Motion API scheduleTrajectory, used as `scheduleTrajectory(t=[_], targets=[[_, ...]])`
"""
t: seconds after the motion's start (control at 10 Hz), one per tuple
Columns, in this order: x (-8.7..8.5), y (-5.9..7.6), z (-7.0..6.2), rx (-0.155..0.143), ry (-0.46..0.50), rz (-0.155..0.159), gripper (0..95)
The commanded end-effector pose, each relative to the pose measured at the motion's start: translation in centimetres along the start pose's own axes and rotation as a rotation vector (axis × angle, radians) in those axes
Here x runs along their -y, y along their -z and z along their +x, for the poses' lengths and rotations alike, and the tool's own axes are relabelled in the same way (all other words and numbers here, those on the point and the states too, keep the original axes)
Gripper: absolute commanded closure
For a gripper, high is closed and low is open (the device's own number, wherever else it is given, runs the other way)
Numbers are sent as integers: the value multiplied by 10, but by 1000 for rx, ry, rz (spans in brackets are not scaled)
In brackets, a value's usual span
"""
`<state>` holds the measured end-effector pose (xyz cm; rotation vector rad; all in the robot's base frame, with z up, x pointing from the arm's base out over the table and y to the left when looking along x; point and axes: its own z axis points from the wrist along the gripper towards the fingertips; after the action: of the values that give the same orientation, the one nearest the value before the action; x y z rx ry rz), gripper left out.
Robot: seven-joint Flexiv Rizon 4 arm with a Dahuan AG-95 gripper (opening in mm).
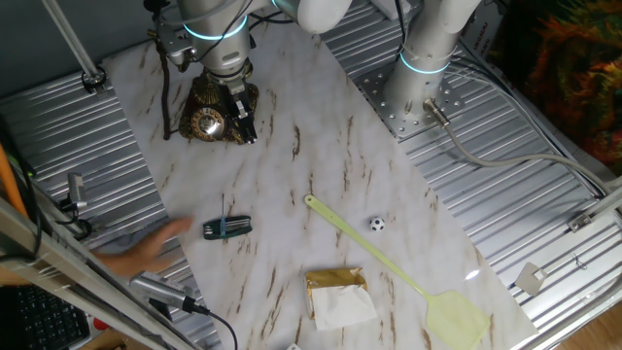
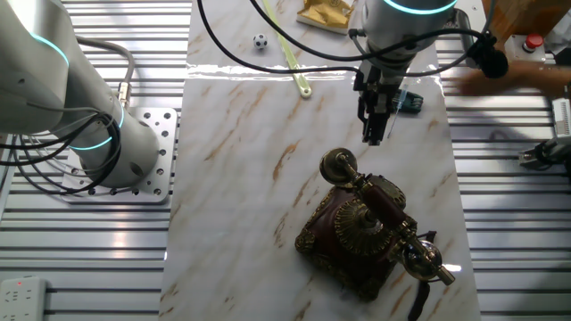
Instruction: Dial a number on an old rotary phone
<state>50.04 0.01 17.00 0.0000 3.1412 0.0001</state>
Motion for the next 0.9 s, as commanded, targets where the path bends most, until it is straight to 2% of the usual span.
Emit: scheduleTrajectory(t=[0.1, 0.2, 0.3, 0.4, 0.5, 0.6, 0.8, 0.9], targets=[[0, 0, 0, 0, 0, 0, 0], [0, 0, 0, 48, 47, 85, 950], [0, 1, -1, 24, 28, -56, 950], [0, 1, 0, -17, 13, -133, 950], [0, 1, 0, -28, 17, -116, 950], [-1, 3, 0, -21, 18, -101, 950], [-3, 9, 1, -31, 29, -88, 950], [-4, 12, 2, -43, 41, -60, 950]])
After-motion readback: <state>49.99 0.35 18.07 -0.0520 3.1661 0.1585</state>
